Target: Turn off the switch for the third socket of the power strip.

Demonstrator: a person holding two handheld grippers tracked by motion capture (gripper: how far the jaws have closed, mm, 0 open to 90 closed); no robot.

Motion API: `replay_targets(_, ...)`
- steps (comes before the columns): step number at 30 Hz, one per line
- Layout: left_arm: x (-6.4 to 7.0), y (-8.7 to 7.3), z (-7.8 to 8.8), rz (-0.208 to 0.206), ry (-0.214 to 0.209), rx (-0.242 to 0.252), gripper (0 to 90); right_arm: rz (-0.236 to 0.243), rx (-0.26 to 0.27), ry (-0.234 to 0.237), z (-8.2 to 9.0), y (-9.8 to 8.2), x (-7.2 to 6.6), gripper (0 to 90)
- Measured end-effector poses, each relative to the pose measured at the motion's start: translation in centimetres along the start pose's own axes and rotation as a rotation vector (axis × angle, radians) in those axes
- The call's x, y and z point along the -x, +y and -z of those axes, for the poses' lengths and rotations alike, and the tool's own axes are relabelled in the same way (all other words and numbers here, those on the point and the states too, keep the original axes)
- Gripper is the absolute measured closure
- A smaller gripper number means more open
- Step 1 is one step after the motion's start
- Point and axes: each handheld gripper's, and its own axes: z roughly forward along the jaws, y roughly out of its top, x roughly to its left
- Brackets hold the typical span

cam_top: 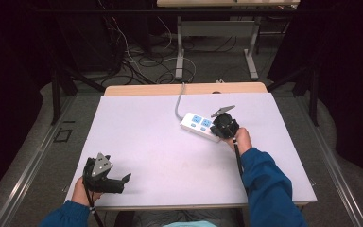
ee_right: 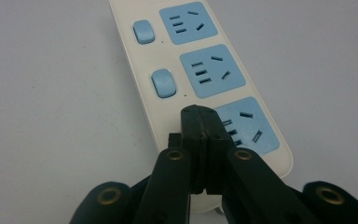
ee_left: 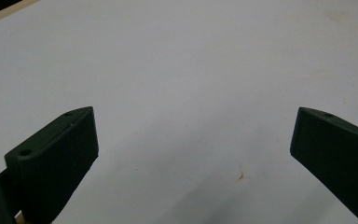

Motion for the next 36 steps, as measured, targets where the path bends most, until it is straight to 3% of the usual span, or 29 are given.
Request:
replay_targets(17, 0.00, -0.01, 0.03, 0.001, 0.001, -0.001, 0.9, 0.008, -0.003, -0.003, -0.11, 0.01, -0.15, 90.0)
replay_targets(36, -0.01, 0.00, 0.03, -0.001, 0.004, 0.002, 0.9, -0.022, 0.001, 0.006, -0.06, -0.07, -0.05, 90.0)
